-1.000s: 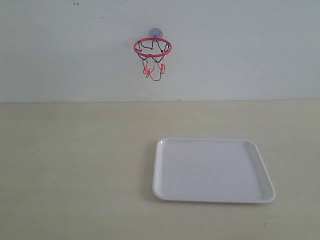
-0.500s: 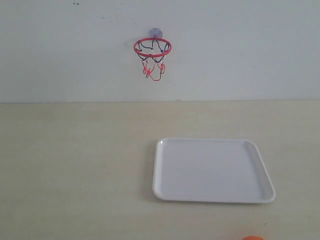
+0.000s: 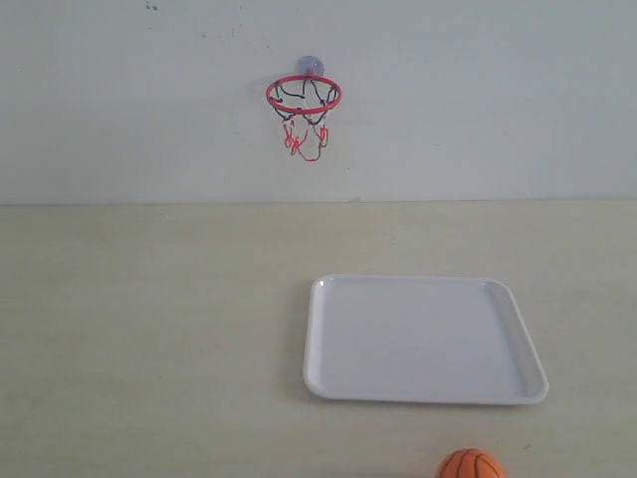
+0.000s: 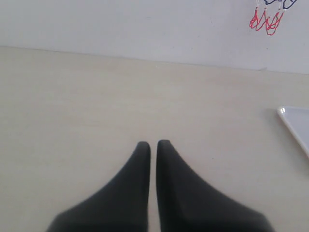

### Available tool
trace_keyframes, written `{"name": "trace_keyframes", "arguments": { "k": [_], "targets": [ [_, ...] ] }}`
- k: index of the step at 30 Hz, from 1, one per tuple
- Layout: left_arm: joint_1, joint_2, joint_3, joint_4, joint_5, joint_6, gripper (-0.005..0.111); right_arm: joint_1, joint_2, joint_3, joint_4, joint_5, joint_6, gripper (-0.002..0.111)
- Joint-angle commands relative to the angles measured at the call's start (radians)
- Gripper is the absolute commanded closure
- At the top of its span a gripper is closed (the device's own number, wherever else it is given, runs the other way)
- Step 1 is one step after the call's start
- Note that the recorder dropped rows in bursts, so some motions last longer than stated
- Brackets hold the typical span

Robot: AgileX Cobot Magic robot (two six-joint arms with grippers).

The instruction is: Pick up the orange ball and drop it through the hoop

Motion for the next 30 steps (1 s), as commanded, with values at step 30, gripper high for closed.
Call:
{"name": "trace_keyframes", "arguments": {
  "k": [30],
  "targets": [
    [0.002, -0.002, 0.004, 0.001, -0.007, 0.005, 0.103, -0.001, -0.006, 0.000, -0.033, 0.115, -0.276, 0.108]
  ]
}}
